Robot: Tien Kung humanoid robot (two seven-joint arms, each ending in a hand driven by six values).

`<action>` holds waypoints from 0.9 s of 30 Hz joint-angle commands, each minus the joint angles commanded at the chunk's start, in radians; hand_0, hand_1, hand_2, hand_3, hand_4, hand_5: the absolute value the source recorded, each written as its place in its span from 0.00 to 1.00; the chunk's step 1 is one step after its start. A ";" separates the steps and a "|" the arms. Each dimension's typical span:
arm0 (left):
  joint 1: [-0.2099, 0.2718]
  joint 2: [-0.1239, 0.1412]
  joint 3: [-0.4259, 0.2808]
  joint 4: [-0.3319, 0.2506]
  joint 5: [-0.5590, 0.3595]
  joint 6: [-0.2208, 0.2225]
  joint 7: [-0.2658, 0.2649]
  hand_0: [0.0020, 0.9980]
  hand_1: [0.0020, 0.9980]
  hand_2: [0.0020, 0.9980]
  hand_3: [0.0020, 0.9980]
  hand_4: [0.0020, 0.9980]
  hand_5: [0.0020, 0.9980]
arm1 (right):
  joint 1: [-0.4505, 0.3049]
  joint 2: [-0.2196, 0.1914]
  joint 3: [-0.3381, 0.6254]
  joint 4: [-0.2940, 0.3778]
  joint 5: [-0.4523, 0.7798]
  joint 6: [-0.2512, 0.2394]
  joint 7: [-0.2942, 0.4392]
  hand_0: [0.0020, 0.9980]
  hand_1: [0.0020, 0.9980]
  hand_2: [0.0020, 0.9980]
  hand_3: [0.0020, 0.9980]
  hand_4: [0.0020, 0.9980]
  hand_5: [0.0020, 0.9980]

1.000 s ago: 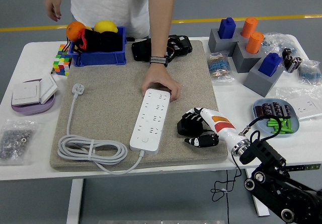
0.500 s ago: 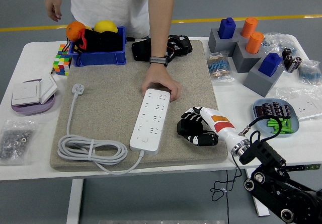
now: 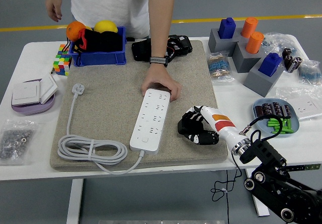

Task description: Press the white button,pick up the black plug,place it near the board,insert it into the board

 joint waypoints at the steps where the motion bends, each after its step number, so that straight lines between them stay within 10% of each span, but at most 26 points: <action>1: 0.000 0.000 0.000 0.000 0.000 0.000 0.000 0.63 0.63 0.64 0.69 0.58 0.38 | 0.000 0.000 0.000 0.001 0.000 0.000 0.000 0.48 0.53 0.58 0.53 0.87 0.07; 27: -0.001 0.000 0.000 0.000 0.002 -0.001 0.000 0.63 0.63 0.64 0.69 0.58 0.38 | 0.005 0.003 -0.009 -0.019 0.000 -0.027 0.014 0.46 0.52 0.57 0.35 0.83 0.02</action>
